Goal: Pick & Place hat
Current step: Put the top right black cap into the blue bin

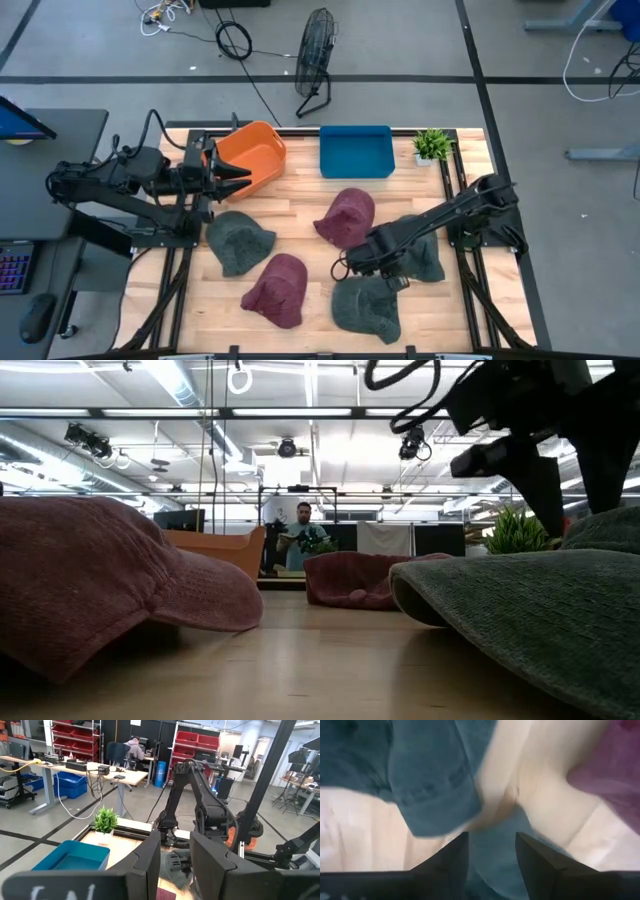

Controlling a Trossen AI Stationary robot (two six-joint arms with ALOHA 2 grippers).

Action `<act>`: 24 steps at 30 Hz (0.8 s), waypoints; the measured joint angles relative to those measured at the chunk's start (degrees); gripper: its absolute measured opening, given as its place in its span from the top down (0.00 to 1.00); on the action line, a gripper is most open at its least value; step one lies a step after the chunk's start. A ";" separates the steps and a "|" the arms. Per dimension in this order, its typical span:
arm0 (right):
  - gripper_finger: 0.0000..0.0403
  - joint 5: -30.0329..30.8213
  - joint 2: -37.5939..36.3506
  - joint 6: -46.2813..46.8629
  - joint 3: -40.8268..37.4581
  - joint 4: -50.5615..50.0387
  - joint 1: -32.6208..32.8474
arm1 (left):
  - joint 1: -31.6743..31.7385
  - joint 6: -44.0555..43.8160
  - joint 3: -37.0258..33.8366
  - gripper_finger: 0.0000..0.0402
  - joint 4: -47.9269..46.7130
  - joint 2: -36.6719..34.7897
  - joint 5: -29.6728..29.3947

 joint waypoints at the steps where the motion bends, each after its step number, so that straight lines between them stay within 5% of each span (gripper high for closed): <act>1: 0.59 0.40 -0.44 -0.07 0.00 -0.77 0.00 | 0.01 0.00 0.00 0.73 -0.02 0.00 0.00; 11: 0.59 -0.30 -14.75 4.29 9.03 -7.77 0.15 | 0.00 -0.21 0.02 0.73 -0.01 0.00 0.00; 19: 0.59 16.68 -32.41 8.21 9.73 -6.13 0.96 | -0.01 -0.64 0.02 0.73 0.15 0.00 0.00; 24: 0.59 19.43 -40.57 9.79 3.01 -5.73 1.05 | 0.01 -0.65 0.02 0.73 0.28 0.00 0.00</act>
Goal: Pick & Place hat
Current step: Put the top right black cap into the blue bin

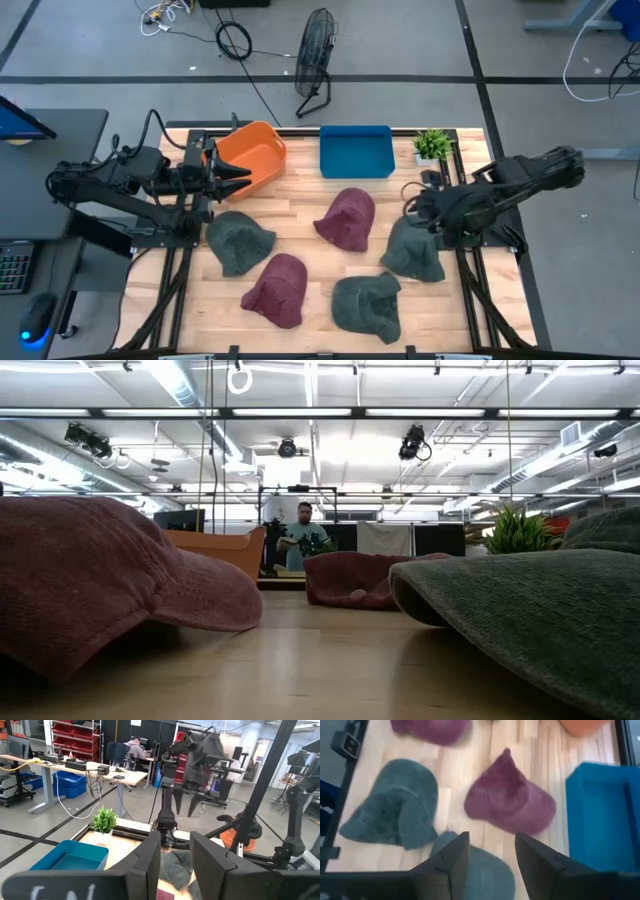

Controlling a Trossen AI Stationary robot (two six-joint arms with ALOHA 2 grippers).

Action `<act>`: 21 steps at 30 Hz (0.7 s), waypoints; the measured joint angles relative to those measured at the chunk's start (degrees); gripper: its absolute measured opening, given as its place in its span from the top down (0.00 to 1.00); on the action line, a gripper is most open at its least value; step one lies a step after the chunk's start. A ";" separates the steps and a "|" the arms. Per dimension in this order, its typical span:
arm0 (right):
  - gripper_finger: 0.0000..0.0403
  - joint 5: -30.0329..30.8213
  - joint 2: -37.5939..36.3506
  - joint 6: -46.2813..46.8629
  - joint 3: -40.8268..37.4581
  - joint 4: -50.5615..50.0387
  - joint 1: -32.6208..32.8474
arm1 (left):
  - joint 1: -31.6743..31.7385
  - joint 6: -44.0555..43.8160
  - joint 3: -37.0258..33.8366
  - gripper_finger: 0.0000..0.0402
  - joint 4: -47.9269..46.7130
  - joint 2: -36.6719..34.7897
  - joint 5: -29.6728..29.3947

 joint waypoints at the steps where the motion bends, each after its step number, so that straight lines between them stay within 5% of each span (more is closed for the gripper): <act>1: 0.59 0.05 -1.52 0.16 -2.32 0.49 0.00 | 0.00 0.02 0.00 0.73 0.20 0.00 0.00; 15: 0.59 -8.68 -13.81 -4.17 -39.61 35.12 0.04 | 0.00 0.07 0.00 0.73 1.27 0.00 -4.31; 21: 0.59 -8.84 -14.02 -3.20 -48.37 45.62 0.04 | 0.01 0.06 0.00 0.73 1.27 0.00 -4.42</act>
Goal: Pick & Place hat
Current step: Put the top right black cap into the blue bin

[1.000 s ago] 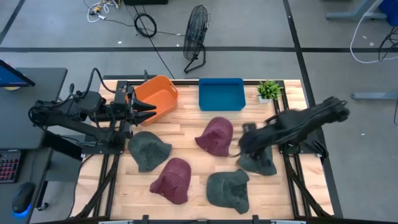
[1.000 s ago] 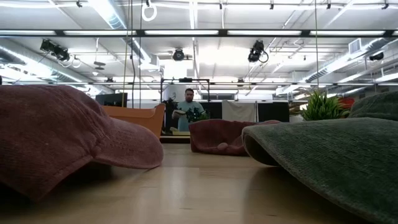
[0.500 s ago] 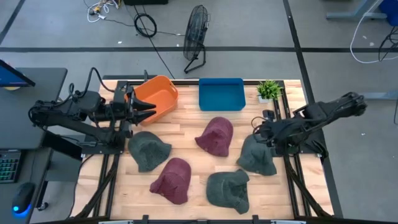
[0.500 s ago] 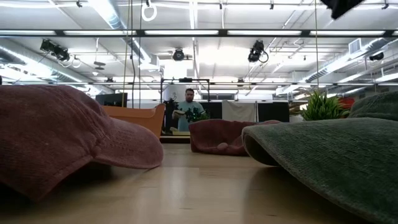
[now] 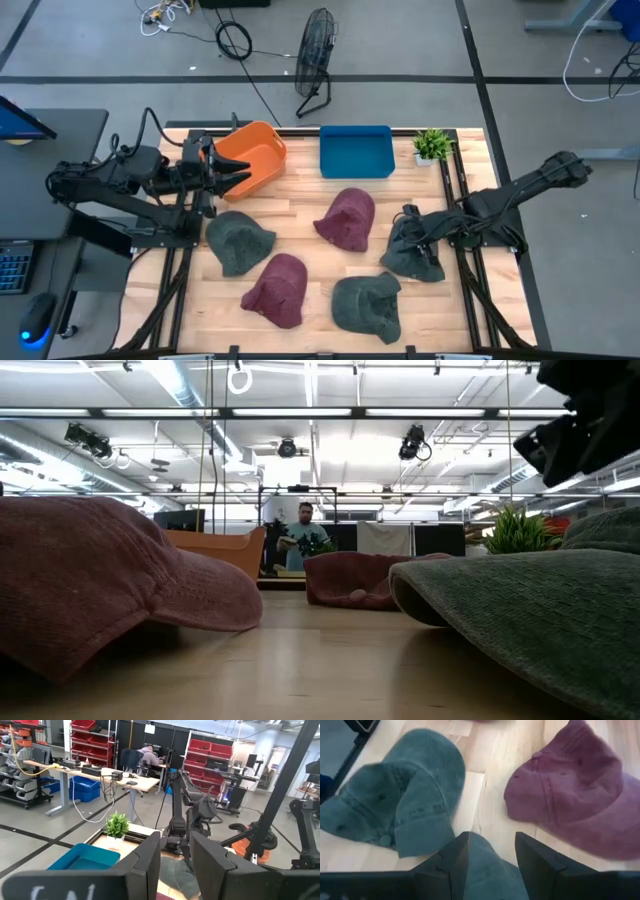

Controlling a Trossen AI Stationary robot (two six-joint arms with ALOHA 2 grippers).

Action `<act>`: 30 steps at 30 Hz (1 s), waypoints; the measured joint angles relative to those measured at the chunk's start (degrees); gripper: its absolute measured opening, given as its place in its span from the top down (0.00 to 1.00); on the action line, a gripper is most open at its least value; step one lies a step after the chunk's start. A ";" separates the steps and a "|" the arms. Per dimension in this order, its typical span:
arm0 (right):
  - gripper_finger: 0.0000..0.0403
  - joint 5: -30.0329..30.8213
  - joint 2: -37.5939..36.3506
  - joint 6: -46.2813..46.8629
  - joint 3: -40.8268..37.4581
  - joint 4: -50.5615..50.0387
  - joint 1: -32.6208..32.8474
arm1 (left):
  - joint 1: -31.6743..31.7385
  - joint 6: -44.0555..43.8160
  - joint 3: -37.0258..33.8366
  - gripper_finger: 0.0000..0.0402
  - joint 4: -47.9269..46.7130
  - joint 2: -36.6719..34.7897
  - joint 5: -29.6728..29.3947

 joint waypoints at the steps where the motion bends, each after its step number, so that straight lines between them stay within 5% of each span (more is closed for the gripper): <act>1: 0.59 -0.03 -0.02 0.05 0.07 -0.02 0.00 | -0.01 -0.03 0.01 0.73 0.00 0.00 0.00; 12: 0.59 -4.55 -0.31 -2.98 20.59 -24.51 0.00 | -0.01 0.17 0.04 0.73 1.76 -0.01 -0.03; 21: 0.59 -4.28 1.60 3.16 10.09 -23.30 -0.01 | 0.00 0.15 0.04 0.73 1.75 0.00 -0.02; 30: 0.59 -3.24 11.48 5.47 10.81 -23.67 -2.35 | -0.01 0.13 0.04 0.73 1.73 -0.01 -0.02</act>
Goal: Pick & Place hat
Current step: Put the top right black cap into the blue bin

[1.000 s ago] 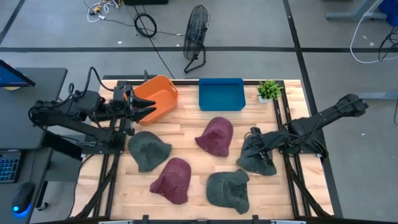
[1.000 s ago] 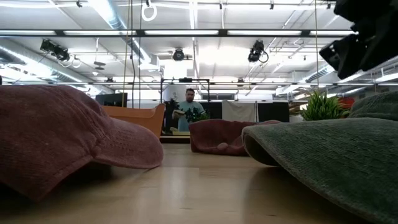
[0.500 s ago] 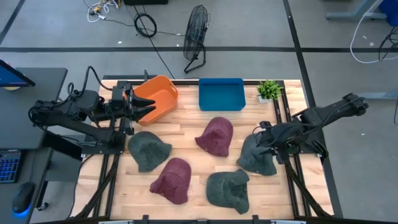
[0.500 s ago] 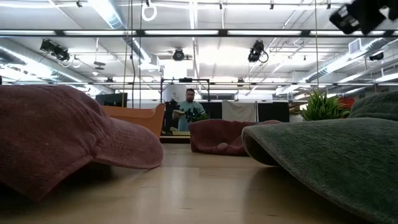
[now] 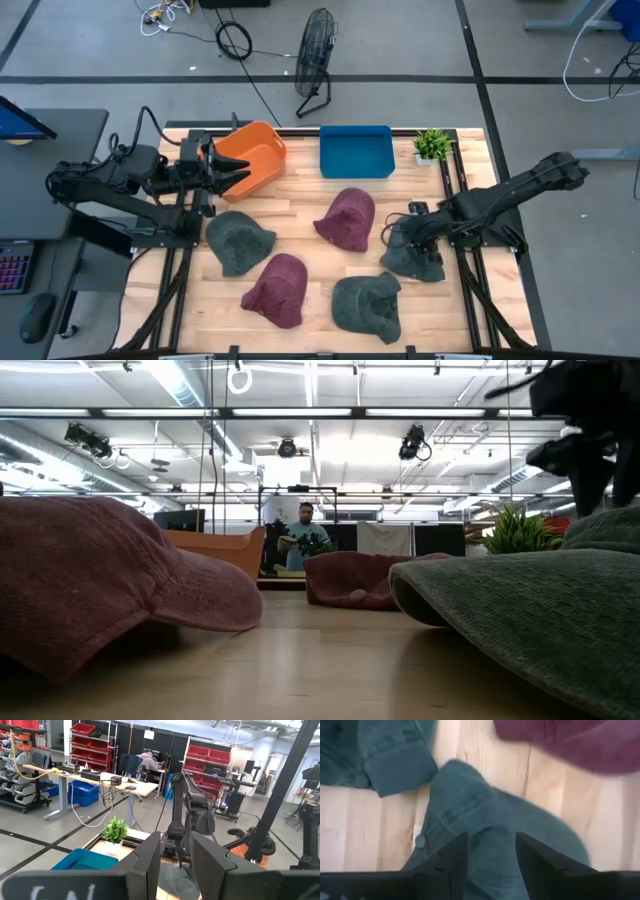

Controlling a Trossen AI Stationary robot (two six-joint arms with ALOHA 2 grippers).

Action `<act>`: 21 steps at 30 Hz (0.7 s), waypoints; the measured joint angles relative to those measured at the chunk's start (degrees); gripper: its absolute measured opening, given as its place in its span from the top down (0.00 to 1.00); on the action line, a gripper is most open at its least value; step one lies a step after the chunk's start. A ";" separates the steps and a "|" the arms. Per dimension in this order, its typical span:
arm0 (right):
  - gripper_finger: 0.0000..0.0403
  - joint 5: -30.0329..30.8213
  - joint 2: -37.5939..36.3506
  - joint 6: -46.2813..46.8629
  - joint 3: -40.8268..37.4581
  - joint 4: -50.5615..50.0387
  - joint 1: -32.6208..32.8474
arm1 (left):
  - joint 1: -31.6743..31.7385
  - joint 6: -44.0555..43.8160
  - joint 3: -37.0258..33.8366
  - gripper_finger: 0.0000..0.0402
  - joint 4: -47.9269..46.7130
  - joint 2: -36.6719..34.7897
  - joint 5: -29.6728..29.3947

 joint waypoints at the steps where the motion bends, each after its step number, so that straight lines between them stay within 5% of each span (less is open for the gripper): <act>1: 0.58 -0.45 1.48 0.77 -0.02 0.06 -0.11 | 0.01 0.00 0.00 0.73 0.02 0.01 0.00; 21: 0.63 2.54 16.56 0.98 -3.13 7.77 -0.56 | 0.00 0.00 -0.01 0.73 0.00 0.01 0.04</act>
